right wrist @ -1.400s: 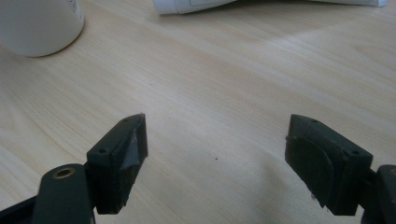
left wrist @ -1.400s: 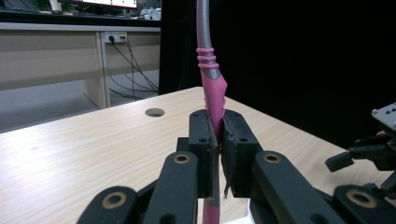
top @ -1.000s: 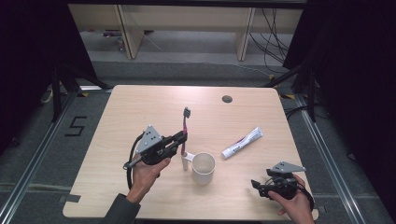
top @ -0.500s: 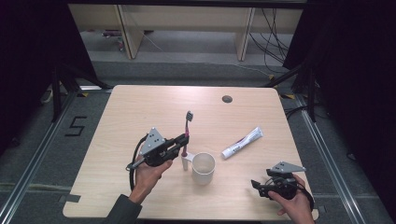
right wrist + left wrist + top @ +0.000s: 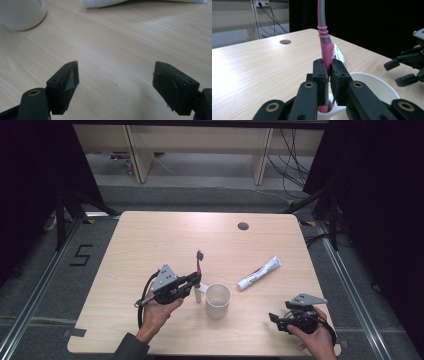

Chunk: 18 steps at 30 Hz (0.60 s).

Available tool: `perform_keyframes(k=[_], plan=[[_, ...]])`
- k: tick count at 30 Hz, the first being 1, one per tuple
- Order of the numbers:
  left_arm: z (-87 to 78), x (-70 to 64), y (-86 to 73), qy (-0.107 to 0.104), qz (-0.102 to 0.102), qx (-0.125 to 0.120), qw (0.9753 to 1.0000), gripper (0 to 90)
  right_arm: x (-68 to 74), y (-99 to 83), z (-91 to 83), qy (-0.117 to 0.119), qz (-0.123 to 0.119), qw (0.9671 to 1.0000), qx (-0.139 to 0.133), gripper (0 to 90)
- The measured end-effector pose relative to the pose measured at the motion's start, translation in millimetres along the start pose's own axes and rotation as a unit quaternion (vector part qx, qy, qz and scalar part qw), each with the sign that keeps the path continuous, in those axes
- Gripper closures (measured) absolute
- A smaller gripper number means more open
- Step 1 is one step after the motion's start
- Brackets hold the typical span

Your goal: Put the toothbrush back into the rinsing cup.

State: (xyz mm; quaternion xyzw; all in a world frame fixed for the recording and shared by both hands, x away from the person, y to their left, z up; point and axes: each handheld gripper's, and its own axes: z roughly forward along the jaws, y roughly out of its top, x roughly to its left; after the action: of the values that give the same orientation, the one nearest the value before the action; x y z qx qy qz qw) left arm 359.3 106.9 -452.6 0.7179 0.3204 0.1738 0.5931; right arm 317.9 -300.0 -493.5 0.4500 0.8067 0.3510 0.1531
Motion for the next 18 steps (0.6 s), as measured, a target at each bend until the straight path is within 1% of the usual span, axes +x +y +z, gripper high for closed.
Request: perform_keyframes(k=[3, 5, 8, 10, 11, 12, 13, 14, 15, 17, 18], plan=[[-0.7, 1.1, -3.4, -0.002, -0.004, 0.009, 0.9999, 82.2, 0.6, 0.1, 0.1, -0.001, 0.001, 1.0000, 0.001, 21.9], [-0.9, 1.5, -5.0, -0.004, -0.007, 0.010, 0.9999, 82.0, 0.4, 0.1, 0.0, -0.001, 0.000, 1.0000, 0.000, 21.8], [-0.7, 1.9, -6.2, -0.010, -0.006, 0.021, 0.9997, 81.4, 0.6, 0.1, 0.1, -0.001, 0.001, 1.0000, 0.001, 21.8], [-0.8, 1.5, -6.8, -0.013, -0.007, 0.024, 0.9996, 79.9, 0.6, 0.0, 0.3, -0.001, 0.001, 1.0000, 0.002, 21.8], [-0.7, 1.1, -6.8, -0.015, -0.008, 0.024, 0.9996, 71.6, 0.5, 0.2, 0.1, -0.001, 0.000, 1.0000, 0.001, 21.8], [-1.0, 0.2, -6.2, -0.010, -0.004, 0.027, 0.9996, 71.6, 0.5, 0.2, 0.1, -0.001, 0.000, 1.0000, 0.001, 21.8], [-1.3, -0.3, -5.8, -0.010, -0.003, 0.025, 0.9996, 66.7, 0.7, 0.2, 0.1, 0.000, 0.002, 1.0000, 0.001, 21.8], [-2.4, -0.3, -5.2, -0.012, 0.000, 0.025, 0.9996, 64.6, 0.6, 0.1, 0.2, -0.001, 0.001, 1.0000, 0.002, 21.7], [-3.3, -0.6, -4.5, -0.013, -0.001, 0.022, 0.9997, 61.7, 0.4, 0.0, 0.0, 0.001, 0.001, 1.0000, 0.001, 21.7], [-6.1, -1.8, -1.8, -0.007, -0.008, 0.023, 0.9997, 51.6, 0.2, 0.2, 0.1, 0.000, 0.000, 1.0000, -0.003, 21.7], [-7.3, -2.1, -0.6, -0.006, -0.009, 0.020, 0.9997, 48.4, 0.2, 0.2, 0.2, 0.001, 0.000, 1.0000, -0.003, 21.7]])
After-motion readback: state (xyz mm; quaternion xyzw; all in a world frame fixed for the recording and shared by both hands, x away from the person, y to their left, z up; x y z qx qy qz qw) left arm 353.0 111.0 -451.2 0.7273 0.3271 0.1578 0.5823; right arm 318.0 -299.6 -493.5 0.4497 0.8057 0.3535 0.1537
